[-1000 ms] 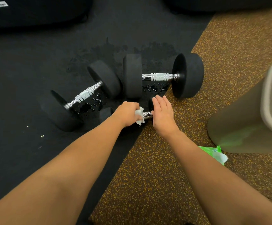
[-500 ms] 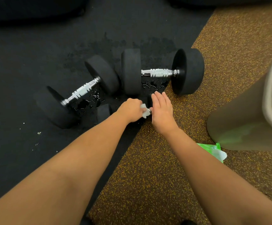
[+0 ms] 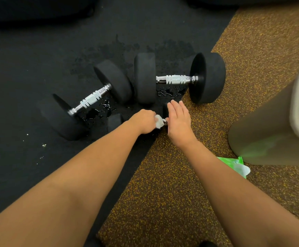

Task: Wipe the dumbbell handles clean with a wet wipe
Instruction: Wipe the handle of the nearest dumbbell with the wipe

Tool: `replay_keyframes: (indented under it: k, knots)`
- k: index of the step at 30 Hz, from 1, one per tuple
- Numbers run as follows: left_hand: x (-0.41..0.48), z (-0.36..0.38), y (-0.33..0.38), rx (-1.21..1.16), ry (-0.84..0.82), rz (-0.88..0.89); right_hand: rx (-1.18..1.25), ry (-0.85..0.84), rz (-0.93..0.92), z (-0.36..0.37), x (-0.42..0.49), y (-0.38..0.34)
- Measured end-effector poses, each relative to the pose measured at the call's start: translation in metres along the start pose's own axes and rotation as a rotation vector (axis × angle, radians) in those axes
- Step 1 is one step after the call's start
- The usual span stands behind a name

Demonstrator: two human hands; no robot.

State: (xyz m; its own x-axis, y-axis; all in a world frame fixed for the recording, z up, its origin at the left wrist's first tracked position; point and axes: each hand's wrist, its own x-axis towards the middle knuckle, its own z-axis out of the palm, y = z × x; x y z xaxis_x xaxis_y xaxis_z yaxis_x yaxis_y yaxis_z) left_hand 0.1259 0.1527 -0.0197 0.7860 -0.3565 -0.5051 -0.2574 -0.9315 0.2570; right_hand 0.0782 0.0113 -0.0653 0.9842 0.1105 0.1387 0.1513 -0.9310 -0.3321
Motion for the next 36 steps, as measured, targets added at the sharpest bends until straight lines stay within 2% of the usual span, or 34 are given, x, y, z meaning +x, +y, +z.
replay_keyframes:
  k: [6, 12, 15, 22, 32, 36]
  knots:
    - [0.005, -0.005, 0.003, 0.014, -0.039, -0.041, 0.006, -0.003, 0.011, -0.002, -0.001, -0.001]
    - [0.003, -0.003, 0.009, -0.053, -0.027, 0.049, 0.004, -0.016, 0.013, -0.001, 0.000, -0.001]
    - [0.001, -0.009, 0.001, 0.058, -0.059, 0.061, 0.014, 0.005, 0.008, -0.002, -0.001, -0.001]
    - [-0.014, -0.020, -0.022, 0.308, -0.120, -0.047, 0.016, 0.000, 0.023, -0.004, -0.002, -0.003]
    - [-0.026, -0.015, -0.008, 0.387, -0.070, -0.118, 0.003, -0.018, 0.047, -0.004, -0.002, -0.005]
    - [-0.032, -0.015, -0.005, 0.411, -0.045, -0.096, -0.003, -0.023, 0.058, -0.005, -0.002, -0.005]
